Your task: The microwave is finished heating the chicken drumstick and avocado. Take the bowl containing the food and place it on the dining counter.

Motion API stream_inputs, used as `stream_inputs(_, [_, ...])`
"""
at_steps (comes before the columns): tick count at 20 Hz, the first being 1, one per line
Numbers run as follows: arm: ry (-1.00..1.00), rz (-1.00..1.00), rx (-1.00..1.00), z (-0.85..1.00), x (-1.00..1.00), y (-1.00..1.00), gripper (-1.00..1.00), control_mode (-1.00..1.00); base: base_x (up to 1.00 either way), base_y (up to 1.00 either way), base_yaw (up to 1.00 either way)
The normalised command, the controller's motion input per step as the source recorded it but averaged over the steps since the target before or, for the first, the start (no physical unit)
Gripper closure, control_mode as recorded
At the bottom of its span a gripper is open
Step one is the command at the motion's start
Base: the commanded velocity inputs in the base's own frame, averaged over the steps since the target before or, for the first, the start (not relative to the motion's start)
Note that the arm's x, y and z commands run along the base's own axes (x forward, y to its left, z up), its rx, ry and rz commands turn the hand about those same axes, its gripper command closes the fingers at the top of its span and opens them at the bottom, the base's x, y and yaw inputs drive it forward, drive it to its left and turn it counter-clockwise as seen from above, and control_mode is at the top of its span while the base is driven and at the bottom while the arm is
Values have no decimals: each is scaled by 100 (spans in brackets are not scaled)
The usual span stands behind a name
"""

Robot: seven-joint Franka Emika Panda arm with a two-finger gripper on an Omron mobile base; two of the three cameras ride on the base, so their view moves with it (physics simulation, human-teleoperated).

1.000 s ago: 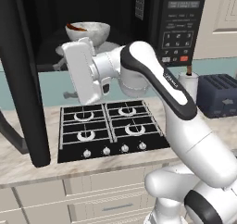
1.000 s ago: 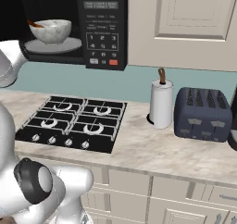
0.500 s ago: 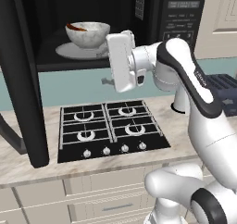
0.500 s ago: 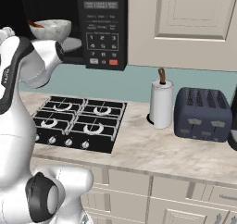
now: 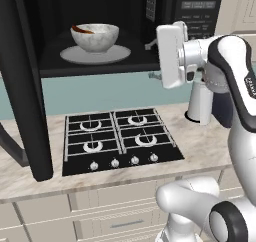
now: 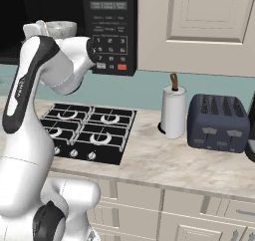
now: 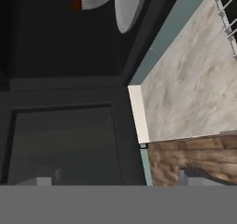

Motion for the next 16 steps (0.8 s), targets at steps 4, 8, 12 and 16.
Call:
stream_inputs(4, [0, -33, -25, 3, 0, -96, -100, -100, 0, 0, 0])
stream_inputs(8, [0, -19, -36, -9, 16, -18, -100, -100, 0, 0, 0])
stream_inputs(12, [0, -1, -5, 0, 17, 0, -100, -100, 0, 0, 0])
stream_inputs(16, [0, 0, 0, 4, 62, 21, -100, -100, 0, 0, 0])
